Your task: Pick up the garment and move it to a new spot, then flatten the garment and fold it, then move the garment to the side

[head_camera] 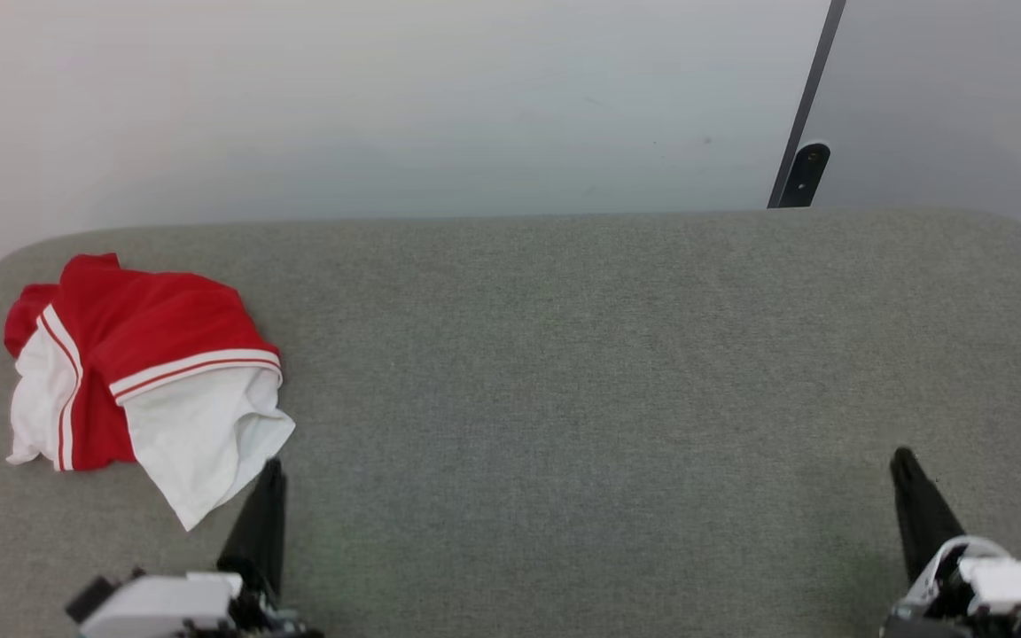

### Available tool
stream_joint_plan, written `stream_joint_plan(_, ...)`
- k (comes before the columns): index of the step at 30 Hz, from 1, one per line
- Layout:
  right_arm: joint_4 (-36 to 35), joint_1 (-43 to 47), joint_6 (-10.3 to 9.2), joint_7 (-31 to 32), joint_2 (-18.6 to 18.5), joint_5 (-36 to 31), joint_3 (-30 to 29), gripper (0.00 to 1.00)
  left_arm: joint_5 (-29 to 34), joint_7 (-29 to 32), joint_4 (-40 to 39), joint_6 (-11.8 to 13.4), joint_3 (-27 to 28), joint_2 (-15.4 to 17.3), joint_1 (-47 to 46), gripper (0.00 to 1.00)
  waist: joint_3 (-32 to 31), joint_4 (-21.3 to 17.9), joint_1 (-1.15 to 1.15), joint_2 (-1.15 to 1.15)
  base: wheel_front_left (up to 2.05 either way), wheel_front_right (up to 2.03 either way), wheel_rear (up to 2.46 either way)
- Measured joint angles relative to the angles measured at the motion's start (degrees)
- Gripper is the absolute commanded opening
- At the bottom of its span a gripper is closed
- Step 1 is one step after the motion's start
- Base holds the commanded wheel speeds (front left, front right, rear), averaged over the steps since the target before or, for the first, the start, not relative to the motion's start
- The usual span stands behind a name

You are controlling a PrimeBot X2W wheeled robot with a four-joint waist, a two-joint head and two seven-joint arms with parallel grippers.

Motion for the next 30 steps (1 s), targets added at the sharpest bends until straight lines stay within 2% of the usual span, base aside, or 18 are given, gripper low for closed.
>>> stream_joint_plan(1, 0.5, 0.5, 0.00, 0.0, 0.1, 0.0, 0.0, 0.00, 0.0, 0.0, 0.6, 0.0, 0.0, -0.2, 0.5, 0.00, 0.0, 0.0, 0.00, 0.00, 0.00, 0.00, 0.00)
stream_joint_plan(2, 1.1, 1.0, 0.00, 0.0, 0.1, 0.0, 0.0, 1.00, 0.0, 0.0, 1.1, 0.0, -0.1, -0.3, 1.1, 1.00, 0.0, 0.0, 0.00, 0.00, 0.00, 0.00, 0.00)
stream_joint_plan(10, 1.1, 2.6, -0.01, -1.6, 0.2, -1.3, 1.0, 1.00, 0.9, -1.8, 0.4, 0.0, -1.1, -0.4, 2.6, 1.00, 0.0, 0.1, 0.00, 0.00, 0.00, 0.00, 0.00)
stream_joint_plan(16, 1.0, 3.1, -0.01, -3.4, -0.5, -6.2, 1.9, 1.00, 5.0, -3.6, -0.2, 0.0, -2.4, 0.3, 3.6, 1.00, 0.1, 0.1, 0.00, 0.00, 0.00, 0.00, 0.00)
stream_joint_plan(22, 0.8, 3.2, -0.01, -4.4, -0.7, -11.7, 3.0, 1.00, 11.0, -5.2, -0.8, 0.0, -2.4, 0.3, 4.4, 1.00, 0.1, 0.1, 0.00, 0.00, 0.00, 0.00, 0.00)
stream_joint_plan(30, -0.3, 4.0, -0.01, -5.0, -1.6, -20.5, 3.8, 1.00, 23.0, -7.2, -2.0, 0.2, -2.3, 0.0, 5.6, 1.00, 0.3, 0.2, 0.00, 0.00, 0.00, 0.00, 0.00)
